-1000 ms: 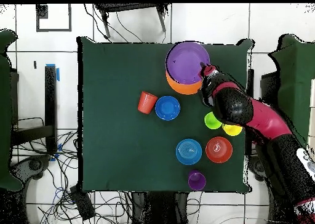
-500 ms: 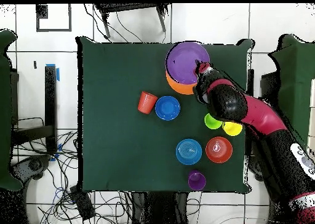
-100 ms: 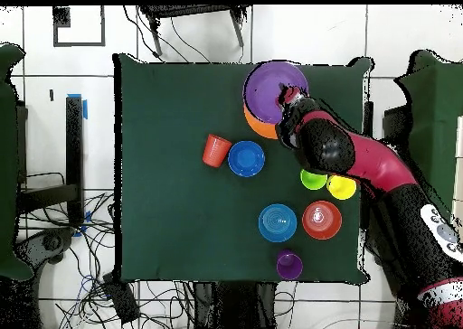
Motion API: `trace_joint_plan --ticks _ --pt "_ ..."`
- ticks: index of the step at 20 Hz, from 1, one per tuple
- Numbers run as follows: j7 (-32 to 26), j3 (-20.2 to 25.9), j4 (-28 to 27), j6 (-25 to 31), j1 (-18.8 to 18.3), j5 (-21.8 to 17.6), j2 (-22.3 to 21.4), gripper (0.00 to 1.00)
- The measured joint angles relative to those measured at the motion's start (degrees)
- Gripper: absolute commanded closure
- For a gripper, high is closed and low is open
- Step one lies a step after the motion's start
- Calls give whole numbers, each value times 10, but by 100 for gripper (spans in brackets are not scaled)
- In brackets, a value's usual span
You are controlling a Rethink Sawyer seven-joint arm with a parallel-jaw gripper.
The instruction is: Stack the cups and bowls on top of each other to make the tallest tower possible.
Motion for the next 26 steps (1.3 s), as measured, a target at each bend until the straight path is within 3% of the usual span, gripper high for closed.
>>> trace_joint_plan --ticks 26 --pt "0 -33 -6 -22 5 0 49 0"
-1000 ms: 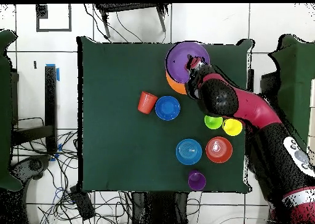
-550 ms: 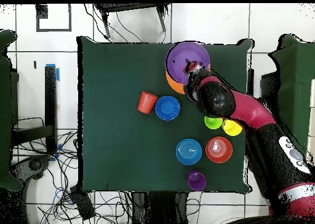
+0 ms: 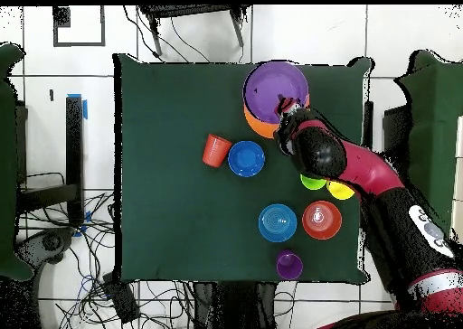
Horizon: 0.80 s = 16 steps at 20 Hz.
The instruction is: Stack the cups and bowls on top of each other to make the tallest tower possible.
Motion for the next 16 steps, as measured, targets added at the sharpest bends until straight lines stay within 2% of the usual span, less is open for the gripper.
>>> trace_joint_plan --ticks 16 --pt "0 -12 7 -3 5 0 0 0"
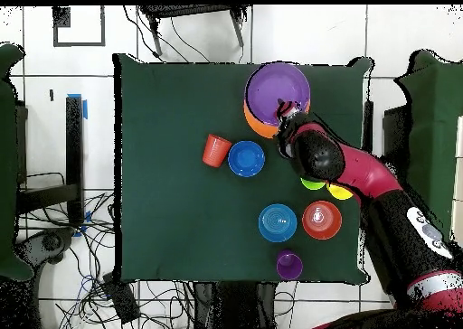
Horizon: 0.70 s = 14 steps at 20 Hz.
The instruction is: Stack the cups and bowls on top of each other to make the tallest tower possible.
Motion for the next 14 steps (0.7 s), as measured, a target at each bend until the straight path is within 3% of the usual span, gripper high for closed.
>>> trace_joint_plan --ticks 14 --pt "0 -12 1 0 1 0 -1 0"
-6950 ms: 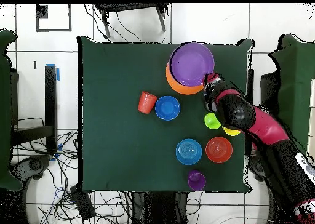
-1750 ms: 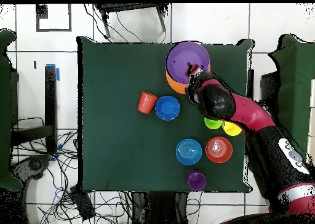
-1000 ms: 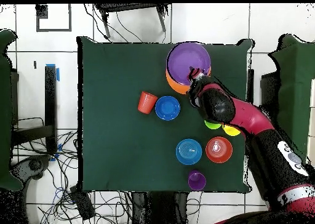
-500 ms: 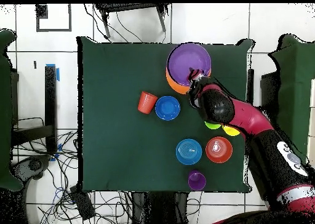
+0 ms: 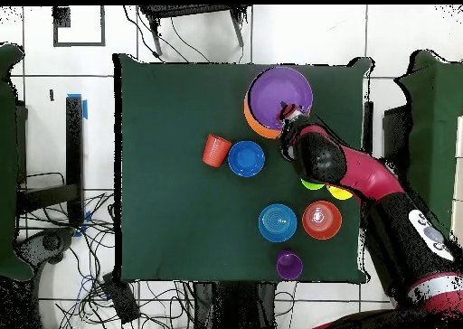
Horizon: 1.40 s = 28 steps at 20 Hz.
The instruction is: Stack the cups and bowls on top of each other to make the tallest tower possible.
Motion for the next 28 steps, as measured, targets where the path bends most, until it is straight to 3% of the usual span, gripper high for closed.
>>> trace_joint_plan --ticks 14,28 --pt "0 1 3 0 -4 0 -23 0" --pt "0 24 12 20 -13 6 -105 0"
